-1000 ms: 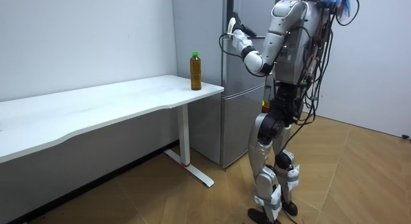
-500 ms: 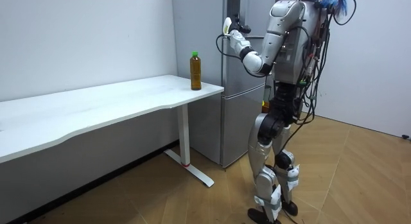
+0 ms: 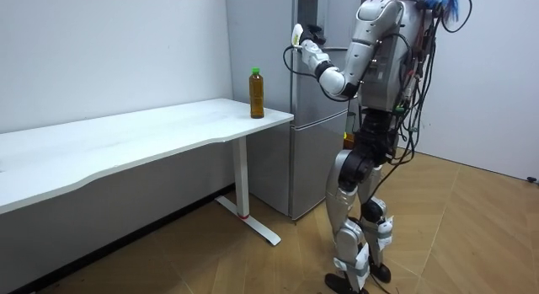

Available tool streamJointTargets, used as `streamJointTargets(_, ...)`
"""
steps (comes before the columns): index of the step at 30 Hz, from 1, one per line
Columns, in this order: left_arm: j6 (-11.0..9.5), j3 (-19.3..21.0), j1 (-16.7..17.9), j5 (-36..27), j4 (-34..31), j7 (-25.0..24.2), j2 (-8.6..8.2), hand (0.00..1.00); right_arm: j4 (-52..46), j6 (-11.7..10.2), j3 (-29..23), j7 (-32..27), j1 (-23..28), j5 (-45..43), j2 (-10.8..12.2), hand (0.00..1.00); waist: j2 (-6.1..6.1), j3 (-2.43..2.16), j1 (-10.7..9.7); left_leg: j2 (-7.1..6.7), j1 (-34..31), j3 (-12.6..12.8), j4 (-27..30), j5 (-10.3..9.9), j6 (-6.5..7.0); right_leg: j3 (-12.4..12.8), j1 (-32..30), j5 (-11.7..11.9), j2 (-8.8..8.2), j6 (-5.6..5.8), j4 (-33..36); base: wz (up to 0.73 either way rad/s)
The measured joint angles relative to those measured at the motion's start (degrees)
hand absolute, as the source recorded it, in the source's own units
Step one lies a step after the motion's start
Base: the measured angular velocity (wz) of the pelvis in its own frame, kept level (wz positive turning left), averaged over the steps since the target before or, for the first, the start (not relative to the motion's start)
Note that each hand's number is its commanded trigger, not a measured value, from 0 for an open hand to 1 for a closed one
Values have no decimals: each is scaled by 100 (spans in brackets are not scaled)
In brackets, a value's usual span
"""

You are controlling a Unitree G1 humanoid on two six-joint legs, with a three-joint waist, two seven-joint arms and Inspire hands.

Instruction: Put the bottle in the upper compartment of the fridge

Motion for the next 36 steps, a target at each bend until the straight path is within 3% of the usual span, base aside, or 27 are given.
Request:
streamJointTargets(11, -87, -384, -1, -46, -4, -460, 4, 0, 16, 1, -2, -1, 10, -10, -8, 0, -49, -19, -4, 6, 28, 72, 6, 7, 1, -3, 14, 0, -5, -1, 0, -4)
streamJointTargets(19, -82, -911, -1, -43, 98, -756, 19, 0, -2, -2, 52, -10, 4, 11, -7, 0, -59, -21, -77, 18, 28, 135, 18, 14, -1, 1, -2, 7, -4, -11, 0, -4)
streamJointTargets(36, 43, -1176, -2, -48, 162, -1134, 66, 0, -24, -63, 65, -27, 27, 248, -2, 0, -36, -29, -310, 40, 113, 272, -67, 14, -3, 176, -16, 7, 13, -12, -2, -4)
